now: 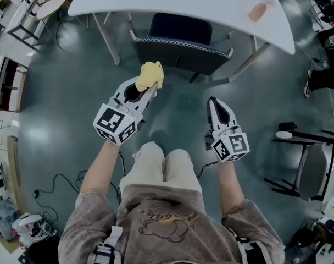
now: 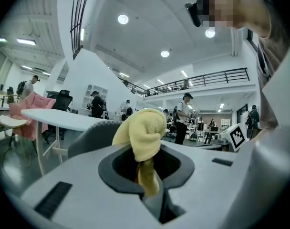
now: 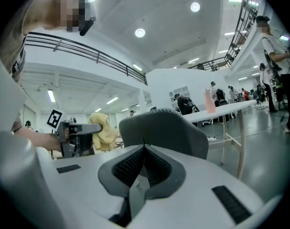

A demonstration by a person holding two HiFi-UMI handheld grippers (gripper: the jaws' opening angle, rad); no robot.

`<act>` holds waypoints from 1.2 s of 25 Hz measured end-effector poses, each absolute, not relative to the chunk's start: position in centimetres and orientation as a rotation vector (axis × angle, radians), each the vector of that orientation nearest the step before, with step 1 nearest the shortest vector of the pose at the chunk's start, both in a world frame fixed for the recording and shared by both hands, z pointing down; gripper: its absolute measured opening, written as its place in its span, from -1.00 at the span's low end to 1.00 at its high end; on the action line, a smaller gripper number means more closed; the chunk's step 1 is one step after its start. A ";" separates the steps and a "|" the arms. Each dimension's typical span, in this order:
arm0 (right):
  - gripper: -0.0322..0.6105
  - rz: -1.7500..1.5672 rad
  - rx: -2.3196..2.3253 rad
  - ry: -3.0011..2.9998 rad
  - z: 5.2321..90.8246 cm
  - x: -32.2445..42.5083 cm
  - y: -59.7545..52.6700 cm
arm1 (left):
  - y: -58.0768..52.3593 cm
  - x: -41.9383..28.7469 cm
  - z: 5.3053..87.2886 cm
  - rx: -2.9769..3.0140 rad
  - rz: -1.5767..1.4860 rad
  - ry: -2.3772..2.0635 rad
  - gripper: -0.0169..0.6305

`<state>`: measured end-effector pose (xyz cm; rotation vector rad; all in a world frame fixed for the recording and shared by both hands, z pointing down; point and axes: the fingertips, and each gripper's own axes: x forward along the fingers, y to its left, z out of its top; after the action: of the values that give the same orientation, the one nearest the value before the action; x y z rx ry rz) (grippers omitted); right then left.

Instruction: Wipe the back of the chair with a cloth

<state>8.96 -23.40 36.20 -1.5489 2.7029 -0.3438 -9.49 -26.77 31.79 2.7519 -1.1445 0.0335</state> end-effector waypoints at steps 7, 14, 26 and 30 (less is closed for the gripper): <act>-0.82 -0.412 -1.565 2.713 21.4 6.8 -21.7 | -23.4 -11.9 17.6 2.674 0.070 -1.122 -0.74; -0.82 -0.407 -1.623 2.654 12.2 7.6 -19.1 | -21.8 -12.7 9.4 2.664 0.040 -1.117 -0.74; -0.82 -0.343 -1.717 2.637 9.8 11.4 -16.5 | -19.1 -9.7 7.0 2.676 -0.008 -1.185 -0.73; -0.82 -0.281 -1.726 2.656 10.6 11.9 -16.1 | -18.1 -9.3 9.4 2.648 -0.003 -1.226 -0.73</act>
<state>11.90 -16.15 10.56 -1.7256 2.6558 -0.2807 -9.34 -18.12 9.40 2.6484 -1.2259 -0.0030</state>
